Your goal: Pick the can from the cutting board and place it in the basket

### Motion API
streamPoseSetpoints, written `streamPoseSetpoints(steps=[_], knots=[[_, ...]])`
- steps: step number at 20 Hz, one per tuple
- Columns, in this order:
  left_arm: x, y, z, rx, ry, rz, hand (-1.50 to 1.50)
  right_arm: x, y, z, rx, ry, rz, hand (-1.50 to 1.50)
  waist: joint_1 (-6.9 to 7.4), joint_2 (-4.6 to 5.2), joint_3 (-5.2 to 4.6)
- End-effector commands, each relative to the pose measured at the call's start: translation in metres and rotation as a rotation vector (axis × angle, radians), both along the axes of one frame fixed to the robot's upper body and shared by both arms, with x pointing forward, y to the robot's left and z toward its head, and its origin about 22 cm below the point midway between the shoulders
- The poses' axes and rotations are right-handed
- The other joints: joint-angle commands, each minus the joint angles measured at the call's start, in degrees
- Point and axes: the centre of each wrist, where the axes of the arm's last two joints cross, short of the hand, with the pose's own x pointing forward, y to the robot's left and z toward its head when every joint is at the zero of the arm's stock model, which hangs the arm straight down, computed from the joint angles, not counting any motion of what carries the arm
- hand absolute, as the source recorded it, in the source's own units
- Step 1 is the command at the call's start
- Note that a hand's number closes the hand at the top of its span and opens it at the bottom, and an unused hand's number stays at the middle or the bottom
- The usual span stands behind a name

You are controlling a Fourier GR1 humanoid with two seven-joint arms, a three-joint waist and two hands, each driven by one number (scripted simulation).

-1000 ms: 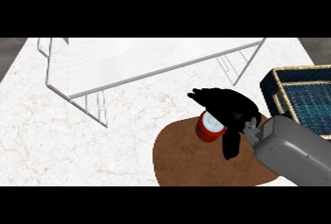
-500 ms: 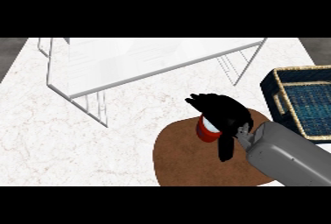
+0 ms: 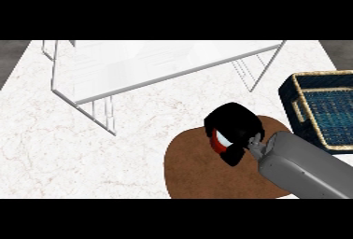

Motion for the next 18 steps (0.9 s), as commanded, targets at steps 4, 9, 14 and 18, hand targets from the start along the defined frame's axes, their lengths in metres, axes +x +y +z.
streamPoseSetpoints(steps=[4, 9, 14, 18], knots=[[0.081, -0.028, 0.022, -0.036, -0.338, -0.255, 0.00, -0.001, -0.001, -0.011, -0.031, -0.051, 0.050, 1.50, -1.93, 0.12, -1.18], [0.073, -0.022, 0.022, -0.019, -0.336, -0.222, 0.00, -0.008, -0.012, -0.019, -0.022, -0.067, -0.015, 1.50, -3.83, -0.66, -1.18], [0.050, -0.020, 0.017, -0.035, -0.285, -0.150, 0.00, -0.038, -0.016, -0.033, -0.021, -0.083, -0.134, 1.50, -7.79, -2.23, -1.30], [0.041, -0.010, 0.022, -0.017, -0.278, -0.115, 0.00, -0.044, -0.014, -0.002, 0.150, -0.208, -0.199, 1.50, -9.38, -2.76, -1.21]])
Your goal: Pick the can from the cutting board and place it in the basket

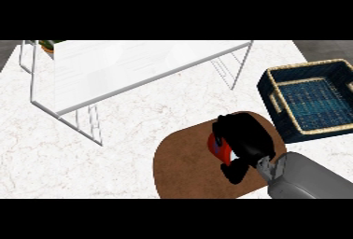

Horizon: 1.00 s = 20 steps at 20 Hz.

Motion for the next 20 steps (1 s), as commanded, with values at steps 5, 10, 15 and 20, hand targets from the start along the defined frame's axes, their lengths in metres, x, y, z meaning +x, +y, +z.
streamPoseSetpoints(steps=[5, 10, 15, 20], knots=[[0.055, -0.016, 0.015, -0.016, -0.295, -0.169, 0.00, -0.024, 0.015, 0.053, 0.674, -0.080, -0.148, 1.50, -5.48, -0.44, -0.64], [0.055, -0.017, 0.021, -0.011, -0.333, -0.172, 0.00, -0.029, -0.003, 0.103, 0.862, -0.265, -0.204, 1.50, -5.30, -0.46, -0.91], [0.054, -0.012, 0.025, 0.012, -0.359, -0.164, 0.00, -0.033, -0.034, 0.139, 0.884, -0.371, -0.318, 1.50, -4.77, -0.17, -1.04], [0.058, -0.014, 0.023, -0.005, -0.362, -0.189, 0.00, -0.037, -0.058, 0.168, 0.902, -0.447, -0.425, 1.50, -4.33, 0.33, -1.09]])
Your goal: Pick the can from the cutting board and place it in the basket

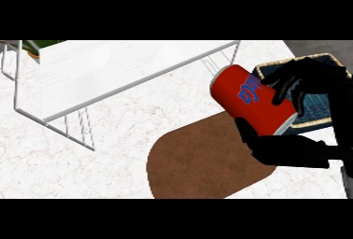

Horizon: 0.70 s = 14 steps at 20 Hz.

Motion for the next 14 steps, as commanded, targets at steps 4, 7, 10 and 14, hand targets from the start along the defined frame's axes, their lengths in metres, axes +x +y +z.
streamPoseSetpoints(steps=[4, 7, 10, 14], knots=[[0.086, -0.014, 0.020, -0.011, -0.359, -0.292, 0.00, -0.002, -0.035, 0.044, 0.054, -0.021, -0.158, 1.50, 0.46, 0.80, -0.97], [0.091, -0.013, 0.020, -0.002, -0.362, -0.292, 0.00, -0.002, -0.049, 0.057, 0.037, -0.011, -0.199, 1.50, 0.76, 1.09, -0.93], [0.100, -0.013, 0.019, -0.005, -0.365, -0.331, 0.00, 0.005, -0.063, 0.066, 0.036, -0.002, -0.241, 1.50, 1.85, 1.73, -0.93], [0.099, -0.018, 0.014, -0.027, -0.382, -0.331, 0.00, 0.009, -0.086, 0.078, -0.004, 0.006, -0.289, 1.50, 2.92, 1.70, -0.82]])
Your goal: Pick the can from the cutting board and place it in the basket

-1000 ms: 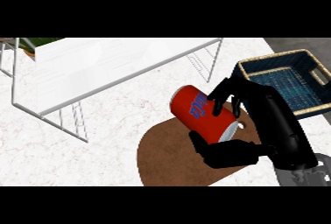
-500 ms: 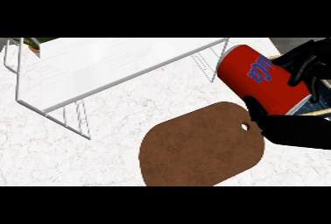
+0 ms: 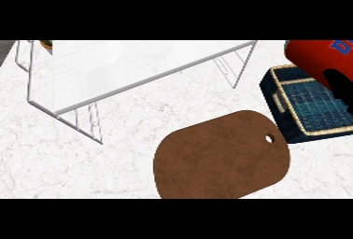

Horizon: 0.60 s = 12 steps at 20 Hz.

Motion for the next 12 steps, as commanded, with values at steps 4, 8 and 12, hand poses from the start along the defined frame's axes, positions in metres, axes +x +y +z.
streamPoseSetpoints(steps=[4, 8, 12], knots=[[0.095, -0.025, 0.020, -0.032, -0.349, -0.272, 0.00, 0.008, -0.034, 0.024, -0.033, 0.029, -0.065, 1.50, 0.41, 0.89, -0.86], [0.098, -0.025, 0.017, -0.027, -0.352, -0.303, 0.00, 0.019, -0.047, 0.021, 0.014, 0.067, -0.059, 1.50, 2.19, 1.10, -0.86], [0.102, -0.016, 0.020, -0.027, -0.360, -0.288, 0.00, 0.032, -0.073, 0.001, 0.110, 0.091, -0.090, 1.50, 2.39, 1.32, -0.64]])
